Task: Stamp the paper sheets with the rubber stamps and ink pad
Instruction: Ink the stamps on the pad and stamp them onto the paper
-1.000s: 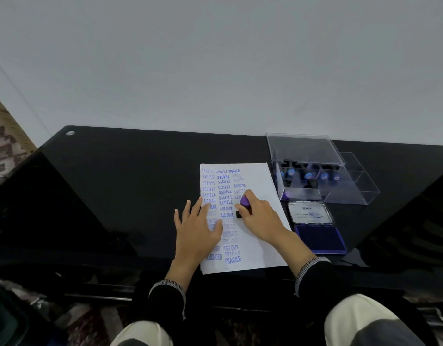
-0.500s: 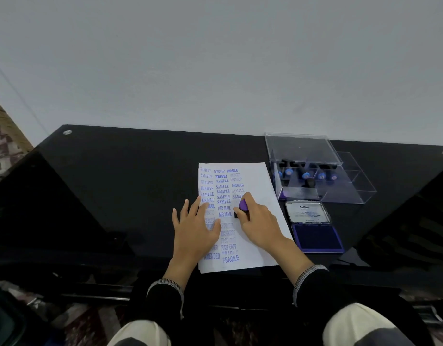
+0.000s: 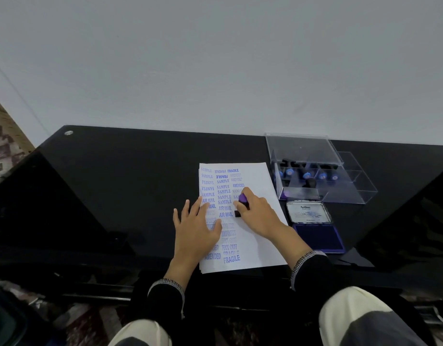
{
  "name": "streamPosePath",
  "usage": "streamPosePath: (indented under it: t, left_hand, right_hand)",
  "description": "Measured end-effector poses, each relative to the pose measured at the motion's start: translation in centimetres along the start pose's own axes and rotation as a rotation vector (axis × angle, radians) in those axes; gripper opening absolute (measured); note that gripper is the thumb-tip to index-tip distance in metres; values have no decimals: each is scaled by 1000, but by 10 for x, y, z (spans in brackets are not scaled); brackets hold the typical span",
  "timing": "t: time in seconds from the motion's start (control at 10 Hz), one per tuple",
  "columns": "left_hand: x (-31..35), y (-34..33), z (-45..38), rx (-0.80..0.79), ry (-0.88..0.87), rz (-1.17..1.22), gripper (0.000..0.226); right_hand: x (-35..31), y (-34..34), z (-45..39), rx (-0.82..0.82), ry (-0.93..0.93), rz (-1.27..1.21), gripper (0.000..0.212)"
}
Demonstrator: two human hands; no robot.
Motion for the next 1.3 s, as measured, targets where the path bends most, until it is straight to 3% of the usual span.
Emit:
streamPosePath:
  t: [0.2, 0.4, 0.7, 1.3]
  left_hand:
    - [-2, -1, -1, -11, 9, -17, 61]
    - [-2, -2, -1, -15, 8, -15, 61]
    - [-2, -3, -2, -16, 13, -22, 61]
    - [-1, -1, -1, -26, 16, -28, 61]
  right_hand:
    - [-1, -2, 8, 45, 36, 44, 16]
    - [-2, -2, 8, 27, 16, -91, 16]
    - [-7, -1, 8, 26, 55, 159, 15]
    - [-4, 0, -1, -15, -7, 74, 15]
Point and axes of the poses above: each hand's wrist, its own z-axis away from the middle knuckle, its own y-axis out of the back of the hand, x = y × z, the point moved 7 cm from there along -z, towards the middle knuckle, and after that the axes turned 2 degrees about z, right-handed, at the moved point
